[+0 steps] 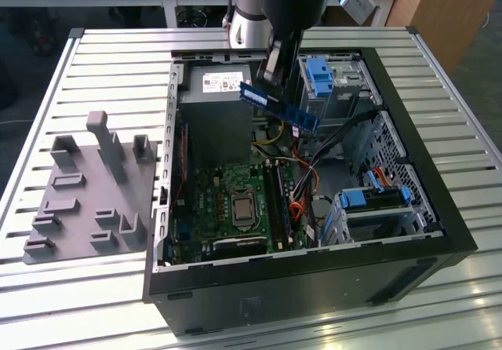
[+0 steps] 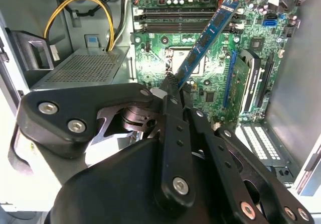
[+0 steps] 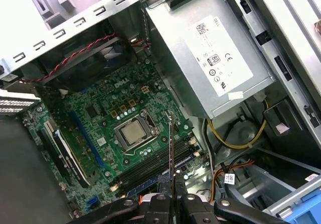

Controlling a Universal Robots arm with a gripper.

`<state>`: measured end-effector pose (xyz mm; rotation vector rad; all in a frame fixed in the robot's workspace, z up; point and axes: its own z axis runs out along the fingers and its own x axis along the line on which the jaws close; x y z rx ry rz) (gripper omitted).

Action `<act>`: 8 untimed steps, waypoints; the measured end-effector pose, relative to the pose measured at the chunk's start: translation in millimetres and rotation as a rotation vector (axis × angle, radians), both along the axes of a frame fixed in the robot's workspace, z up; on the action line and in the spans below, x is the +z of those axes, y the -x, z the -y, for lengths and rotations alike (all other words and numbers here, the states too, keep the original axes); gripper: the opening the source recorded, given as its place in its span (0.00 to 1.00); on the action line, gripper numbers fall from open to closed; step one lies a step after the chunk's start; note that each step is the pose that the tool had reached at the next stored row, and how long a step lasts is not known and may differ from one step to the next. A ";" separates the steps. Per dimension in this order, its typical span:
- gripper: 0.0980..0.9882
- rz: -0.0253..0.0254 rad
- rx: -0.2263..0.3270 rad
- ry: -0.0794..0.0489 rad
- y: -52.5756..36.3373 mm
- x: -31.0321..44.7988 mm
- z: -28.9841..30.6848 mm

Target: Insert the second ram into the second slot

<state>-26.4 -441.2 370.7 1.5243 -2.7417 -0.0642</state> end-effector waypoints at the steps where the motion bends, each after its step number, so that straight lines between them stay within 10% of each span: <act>1: 0.04 0.0000 -0.004 0.000 0.0 0.0 0.0; 8: 0.04 0.0000 -0.029 0.000 0.0 -0.1 0.0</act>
